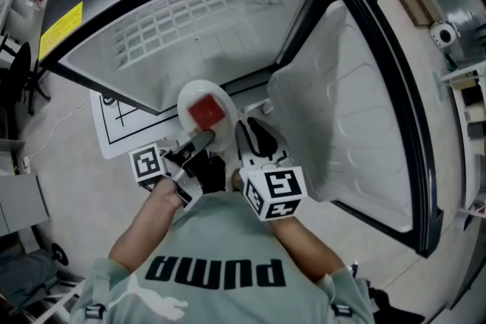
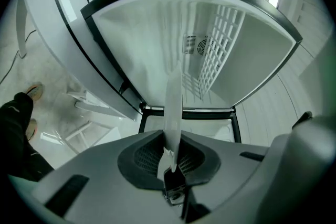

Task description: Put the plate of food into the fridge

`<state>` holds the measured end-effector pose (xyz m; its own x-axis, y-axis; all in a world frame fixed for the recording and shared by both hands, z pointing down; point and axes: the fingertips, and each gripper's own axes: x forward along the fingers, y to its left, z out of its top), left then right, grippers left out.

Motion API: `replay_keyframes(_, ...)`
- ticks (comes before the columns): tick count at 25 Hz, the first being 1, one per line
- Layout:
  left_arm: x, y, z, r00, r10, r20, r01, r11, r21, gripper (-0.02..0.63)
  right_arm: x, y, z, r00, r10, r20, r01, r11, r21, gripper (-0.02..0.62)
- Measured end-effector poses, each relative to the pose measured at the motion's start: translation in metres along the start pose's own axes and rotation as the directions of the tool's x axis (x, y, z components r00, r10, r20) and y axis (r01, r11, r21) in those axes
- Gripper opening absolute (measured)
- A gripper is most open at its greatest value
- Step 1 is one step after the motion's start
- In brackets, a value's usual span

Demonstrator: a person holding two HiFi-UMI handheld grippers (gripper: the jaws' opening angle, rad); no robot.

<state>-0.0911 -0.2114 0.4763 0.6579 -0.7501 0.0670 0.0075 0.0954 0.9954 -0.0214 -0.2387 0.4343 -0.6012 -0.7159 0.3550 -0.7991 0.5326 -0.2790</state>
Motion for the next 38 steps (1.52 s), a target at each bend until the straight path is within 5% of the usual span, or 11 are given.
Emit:
replay_keyframes(18, 0.054, 0.012, 0.083, 0.995, -0.031, 0.094, 0.036, 0.998, -0.056, 0.041, 0.071, -0.01, 0.03, 0.999, -0.029, -0.024, 0.029, 0.999, -0.025, 0.08)
replay_keyframes(38, 0.109, 0.04, 0.144, 0.966, -0.016, 0.259, 0.038, 0.996, -0.08, 0.041, 0.075, -0.022, 0.035, 0.999, -0.03, -0.029, 0.03, 0.999, -0.027, 0.08)
